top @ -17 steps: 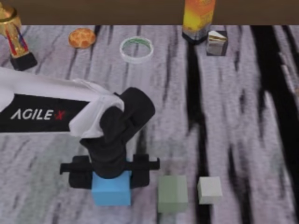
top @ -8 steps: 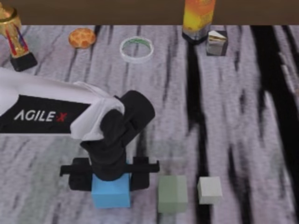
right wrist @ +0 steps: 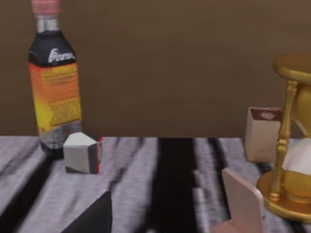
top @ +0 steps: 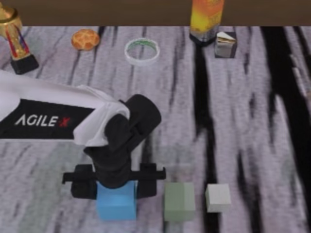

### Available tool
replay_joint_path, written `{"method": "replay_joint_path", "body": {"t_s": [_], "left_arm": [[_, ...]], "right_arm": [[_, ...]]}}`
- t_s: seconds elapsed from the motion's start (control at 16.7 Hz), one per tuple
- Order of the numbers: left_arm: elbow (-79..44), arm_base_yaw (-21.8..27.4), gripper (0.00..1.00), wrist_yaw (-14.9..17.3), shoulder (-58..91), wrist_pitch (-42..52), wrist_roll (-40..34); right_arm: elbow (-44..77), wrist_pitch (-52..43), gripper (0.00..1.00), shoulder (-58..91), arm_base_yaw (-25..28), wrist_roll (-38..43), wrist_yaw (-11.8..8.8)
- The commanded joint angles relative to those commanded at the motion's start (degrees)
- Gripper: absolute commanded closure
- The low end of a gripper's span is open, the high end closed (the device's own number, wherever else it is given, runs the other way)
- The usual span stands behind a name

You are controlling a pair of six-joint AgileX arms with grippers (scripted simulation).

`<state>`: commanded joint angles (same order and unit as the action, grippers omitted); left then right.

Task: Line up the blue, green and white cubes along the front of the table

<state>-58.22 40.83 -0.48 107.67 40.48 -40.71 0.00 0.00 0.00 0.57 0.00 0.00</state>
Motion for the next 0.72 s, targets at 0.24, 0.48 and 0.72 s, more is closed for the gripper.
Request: {"method": "replay_joint_path", "body": {"t_s": [0.24,0.48,0.72], "left_arm": [[0.0,0.0,0.0,0.0,0.0,0.0,0.0],[0.0,0.0,0.0,0.0,0.0,0.0,0.0],[-0.8,-0.1,0.0,0.0,-0.4,1.0,-0.2]], "right_arm": [[0.0,0.0,0.0,0.0,0.0,0.0,0.0],[0.0,0.0,0.0,0.0,0.0,0.0,0.0],[0.0,0.0,0.0,0.0,0.0,0.0,0.0]]}}
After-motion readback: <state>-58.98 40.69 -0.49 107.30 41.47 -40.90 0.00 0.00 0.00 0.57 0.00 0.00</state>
